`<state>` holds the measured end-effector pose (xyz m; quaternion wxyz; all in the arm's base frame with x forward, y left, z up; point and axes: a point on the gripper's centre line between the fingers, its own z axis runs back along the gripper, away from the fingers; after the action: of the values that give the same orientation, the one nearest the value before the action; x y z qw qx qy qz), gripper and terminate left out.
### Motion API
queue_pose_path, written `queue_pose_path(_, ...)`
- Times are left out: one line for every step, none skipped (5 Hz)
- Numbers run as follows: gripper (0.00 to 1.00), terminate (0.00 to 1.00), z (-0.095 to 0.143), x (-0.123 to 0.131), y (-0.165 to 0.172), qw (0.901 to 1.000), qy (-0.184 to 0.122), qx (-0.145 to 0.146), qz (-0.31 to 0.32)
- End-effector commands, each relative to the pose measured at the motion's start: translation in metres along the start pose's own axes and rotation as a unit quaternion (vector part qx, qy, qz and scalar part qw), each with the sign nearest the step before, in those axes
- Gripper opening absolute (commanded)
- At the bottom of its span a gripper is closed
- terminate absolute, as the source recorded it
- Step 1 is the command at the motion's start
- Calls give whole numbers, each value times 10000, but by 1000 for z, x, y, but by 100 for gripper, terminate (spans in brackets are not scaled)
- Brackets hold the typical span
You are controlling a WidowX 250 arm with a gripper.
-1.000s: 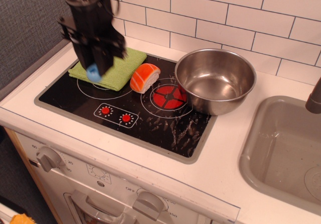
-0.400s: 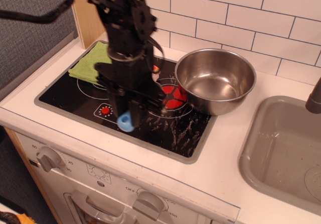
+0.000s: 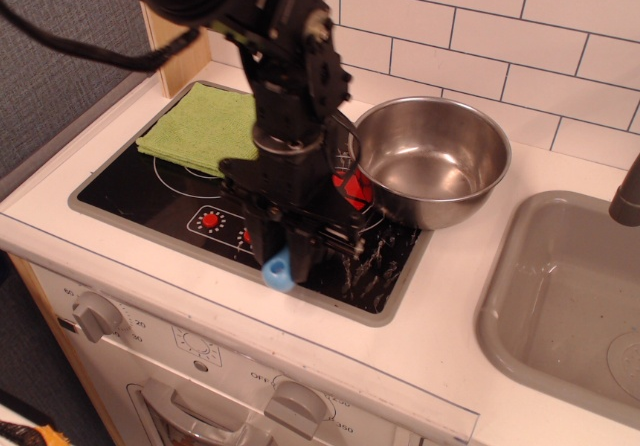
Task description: Put the blue spoon underneath the silver pan on the stovetop.
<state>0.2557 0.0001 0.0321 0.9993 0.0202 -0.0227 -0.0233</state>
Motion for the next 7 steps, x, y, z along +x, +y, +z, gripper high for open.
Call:
queue_pose_path(0,0,1,3,-12,9998,-94,-185,-34)
queue_pose_path(100,0,1,3,-12,9995,-119,-305,-33)
queue_pose_path(100,0,8,4,-11,9990,-264,-347,-95)
queue_pose_path(100,0,31,5,-11,9973,-640,-270,-216)
queue_pose_path(100,0,55,3,-11,9949,-977,-181,-155)
queue_pose_path(100,0,58,3,-9,9950,-961,-230,-117)
queue_pose_path(100,0,58,3,-9,9950,-961,-230,-117)
